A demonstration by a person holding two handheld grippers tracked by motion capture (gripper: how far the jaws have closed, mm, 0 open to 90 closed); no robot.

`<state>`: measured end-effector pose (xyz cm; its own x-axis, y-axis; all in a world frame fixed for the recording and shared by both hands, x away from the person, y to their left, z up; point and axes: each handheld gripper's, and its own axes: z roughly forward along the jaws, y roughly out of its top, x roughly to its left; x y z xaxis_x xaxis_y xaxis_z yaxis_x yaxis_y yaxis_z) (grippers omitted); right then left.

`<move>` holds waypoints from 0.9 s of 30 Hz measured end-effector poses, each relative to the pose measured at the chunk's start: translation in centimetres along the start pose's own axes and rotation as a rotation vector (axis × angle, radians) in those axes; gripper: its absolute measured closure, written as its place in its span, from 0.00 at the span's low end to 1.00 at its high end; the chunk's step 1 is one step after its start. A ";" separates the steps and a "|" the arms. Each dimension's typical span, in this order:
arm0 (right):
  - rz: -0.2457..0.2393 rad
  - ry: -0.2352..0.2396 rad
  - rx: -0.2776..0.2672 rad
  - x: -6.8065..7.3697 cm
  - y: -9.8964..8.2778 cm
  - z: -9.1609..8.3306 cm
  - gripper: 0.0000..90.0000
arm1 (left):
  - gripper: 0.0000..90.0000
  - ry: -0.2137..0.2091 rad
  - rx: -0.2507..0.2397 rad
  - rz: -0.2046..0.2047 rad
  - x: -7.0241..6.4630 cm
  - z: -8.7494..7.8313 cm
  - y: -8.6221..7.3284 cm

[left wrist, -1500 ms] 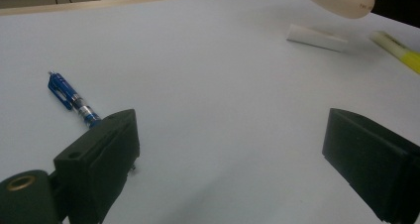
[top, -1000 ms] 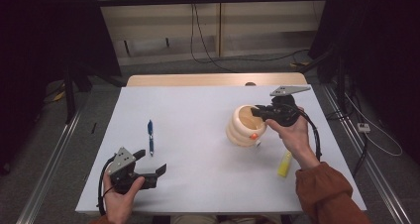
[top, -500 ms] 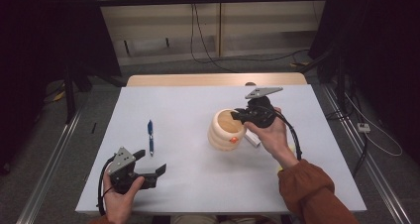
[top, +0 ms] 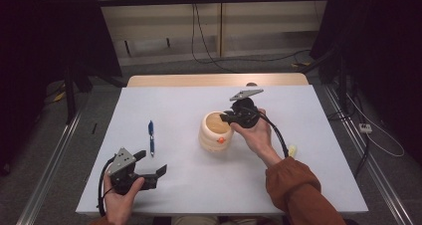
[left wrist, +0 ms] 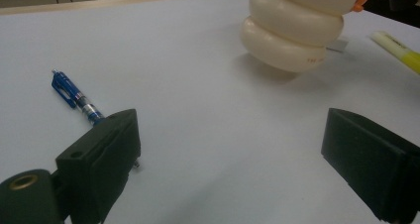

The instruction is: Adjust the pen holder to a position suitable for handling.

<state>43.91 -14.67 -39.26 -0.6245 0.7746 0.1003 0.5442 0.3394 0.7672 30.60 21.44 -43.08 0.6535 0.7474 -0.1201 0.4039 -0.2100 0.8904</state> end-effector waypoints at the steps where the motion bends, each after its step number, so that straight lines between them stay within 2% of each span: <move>1: 0.002 -0.002 0.003 0.0 0.0 0.2 0.86 | 0.09 0.000 0.000 0.000 0.0 0.0 0.0; 3: 0.011 -0.013 0.011 0.2 0.0 0.6 0.86 | 0.09 0.000 0.003 -0.001 0.1 0.0 0.0; 7: -0.016 -0.054 0.022 0.4 0.1 0.9 0.86 | 0.09 0.000 0.006 -0.001 0.1 0.0 0.0; 12: -0.009 -0.079 0.039 0.2 -0.1 1.3 0.86 | 0.10 -0.003 0.009 0.001 0.1 0.0 0.0; 27: 0.026 -0.058 0.027 -0.2 -0.1 1.3 0.84 | 0.10 -0.007 0.013 -0.003 0.1 0.0 -0.1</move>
<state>44.72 -14.18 -40.25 -0.5770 0.8126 0.0825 0.5753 0.3326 0.7472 30.68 21.53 -43.17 0.6569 0.7434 -0.1260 0.4143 -0.2163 0.8841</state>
